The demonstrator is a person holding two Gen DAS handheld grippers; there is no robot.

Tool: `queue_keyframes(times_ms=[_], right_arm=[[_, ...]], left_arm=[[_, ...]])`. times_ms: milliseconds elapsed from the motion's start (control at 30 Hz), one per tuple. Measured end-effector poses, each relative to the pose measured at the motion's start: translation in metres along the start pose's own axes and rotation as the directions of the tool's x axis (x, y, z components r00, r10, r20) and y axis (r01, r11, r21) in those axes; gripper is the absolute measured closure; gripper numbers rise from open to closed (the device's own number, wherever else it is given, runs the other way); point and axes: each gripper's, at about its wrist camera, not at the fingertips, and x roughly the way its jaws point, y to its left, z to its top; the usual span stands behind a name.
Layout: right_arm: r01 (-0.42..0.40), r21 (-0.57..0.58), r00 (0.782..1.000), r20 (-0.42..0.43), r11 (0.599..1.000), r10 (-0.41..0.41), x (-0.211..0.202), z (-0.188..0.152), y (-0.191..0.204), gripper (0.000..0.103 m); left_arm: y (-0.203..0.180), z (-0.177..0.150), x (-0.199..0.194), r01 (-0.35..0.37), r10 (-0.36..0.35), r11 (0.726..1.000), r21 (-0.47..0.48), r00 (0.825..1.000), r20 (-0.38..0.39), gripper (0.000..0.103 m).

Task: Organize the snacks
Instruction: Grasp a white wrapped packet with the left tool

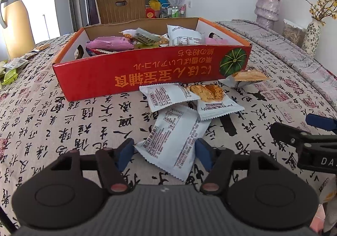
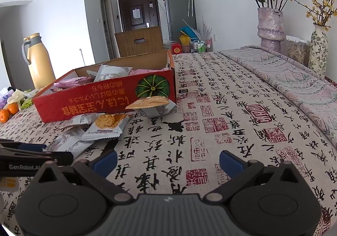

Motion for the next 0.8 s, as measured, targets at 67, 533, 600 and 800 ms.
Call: queue_keyframes(times_ms=[67,533,600,800], right_arm=[[0.001,0.0,1.0,0.0,1.0,-0.001,0.0,0.0,0.0,0.0],[0.003,-0.012,1.0,0.002,1.0,-0.003,-0.004,0.0,0.005,0.0],[0.004,-0.011,1.0,0.002,1.0,-0.004,-0.003,0.0,0.005,0.0],[0.006,-0.003,1.0,-0.001,1.0,-0.006,-0.002,0.0,0.001,0.0]], left_arm=[[0.0,0.0,-0.002,0.0,0.0,1.0,-0.002,1.0,0.006,0.042],[0.01,-0.001,-0.016,0.001,0.0,1.0,-0.019,1.0,0.025,0.072],[0.008,0.001,-0.015,-0.003,0.004,1.0,-0.019,1.0,0.029,0.049],[-0.003,0.009,-0.007,0.008,-0.008,1.0,0.002,1.0,0.026,0.032]])
